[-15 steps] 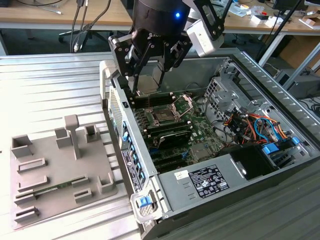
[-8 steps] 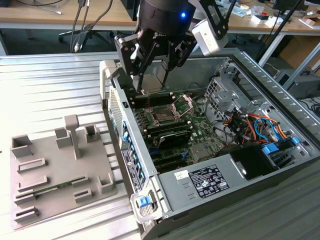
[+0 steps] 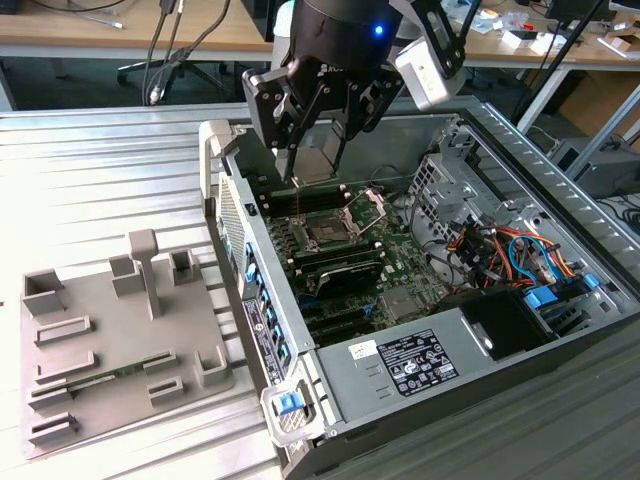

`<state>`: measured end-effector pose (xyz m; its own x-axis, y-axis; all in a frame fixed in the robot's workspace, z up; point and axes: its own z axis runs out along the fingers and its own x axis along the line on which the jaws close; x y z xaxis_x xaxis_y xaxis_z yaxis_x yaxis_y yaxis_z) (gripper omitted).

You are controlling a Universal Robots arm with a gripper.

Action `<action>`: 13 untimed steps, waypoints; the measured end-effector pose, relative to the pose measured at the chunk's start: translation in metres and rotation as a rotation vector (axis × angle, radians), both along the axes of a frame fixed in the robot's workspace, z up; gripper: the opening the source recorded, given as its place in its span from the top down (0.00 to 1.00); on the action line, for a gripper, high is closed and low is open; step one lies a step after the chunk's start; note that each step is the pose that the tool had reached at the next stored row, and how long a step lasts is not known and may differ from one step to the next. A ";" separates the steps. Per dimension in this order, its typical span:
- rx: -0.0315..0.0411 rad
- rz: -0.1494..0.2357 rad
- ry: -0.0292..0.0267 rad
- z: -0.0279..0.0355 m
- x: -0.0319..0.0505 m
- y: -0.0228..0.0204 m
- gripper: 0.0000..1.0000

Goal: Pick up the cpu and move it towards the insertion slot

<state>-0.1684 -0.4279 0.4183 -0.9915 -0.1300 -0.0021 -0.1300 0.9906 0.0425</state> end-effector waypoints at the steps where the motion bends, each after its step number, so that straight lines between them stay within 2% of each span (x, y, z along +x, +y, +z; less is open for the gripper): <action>1: -0.0001 0.000 0.0000 0.0000 0.0010 0.0003 0.45; 13: -0.0001 0.000 0.0000 -0.0004 0.0125 0.0009 0.45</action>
<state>-0.1559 -0.4270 0.4179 -0.9915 -0.1300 -0.0021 -0.1300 0.9906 0.0424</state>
